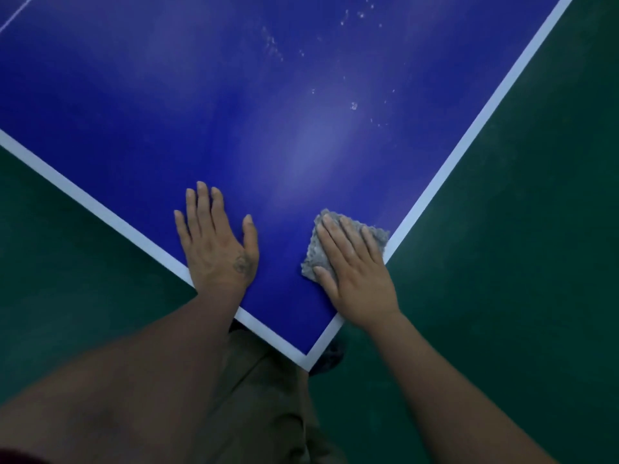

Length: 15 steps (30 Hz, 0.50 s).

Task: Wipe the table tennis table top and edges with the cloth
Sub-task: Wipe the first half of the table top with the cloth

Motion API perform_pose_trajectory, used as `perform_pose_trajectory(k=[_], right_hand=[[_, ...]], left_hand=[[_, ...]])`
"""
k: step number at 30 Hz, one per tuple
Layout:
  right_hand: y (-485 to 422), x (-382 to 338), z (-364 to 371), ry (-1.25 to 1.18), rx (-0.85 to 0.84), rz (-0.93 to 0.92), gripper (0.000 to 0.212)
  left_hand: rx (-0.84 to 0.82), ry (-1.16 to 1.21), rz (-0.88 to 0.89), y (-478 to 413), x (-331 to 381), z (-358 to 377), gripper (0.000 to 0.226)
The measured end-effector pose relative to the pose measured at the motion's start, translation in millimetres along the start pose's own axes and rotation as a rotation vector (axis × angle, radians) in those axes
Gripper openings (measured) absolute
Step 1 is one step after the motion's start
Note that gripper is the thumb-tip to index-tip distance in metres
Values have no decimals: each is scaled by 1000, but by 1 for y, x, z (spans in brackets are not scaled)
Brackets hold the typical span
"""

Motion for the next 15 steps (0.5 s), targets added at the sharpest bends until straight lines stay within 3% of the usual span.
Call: perform_pose_trajectory(k=[4,11,15], right_hand=[[-45,49,-18,42,20,-51,66],[-174,138,-48,18,-49,201,66],[-173,131,-51,5,-57,249,67]], left_hand=[[14,22,-6,-1,-3,4,76],[46,-20,1,-1,-4,4,78],[45,10,7,-1,-3,0,77]])
Point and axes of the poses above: each hand's wrist, its own y-axis away from the middle knuckle, its own z-axis out of the palm, x = y × z, the point moved 10 cm from there along -y, towards the middle knuckle, and after that the axes turned 7 degrees about z, right-handed, at the moved point
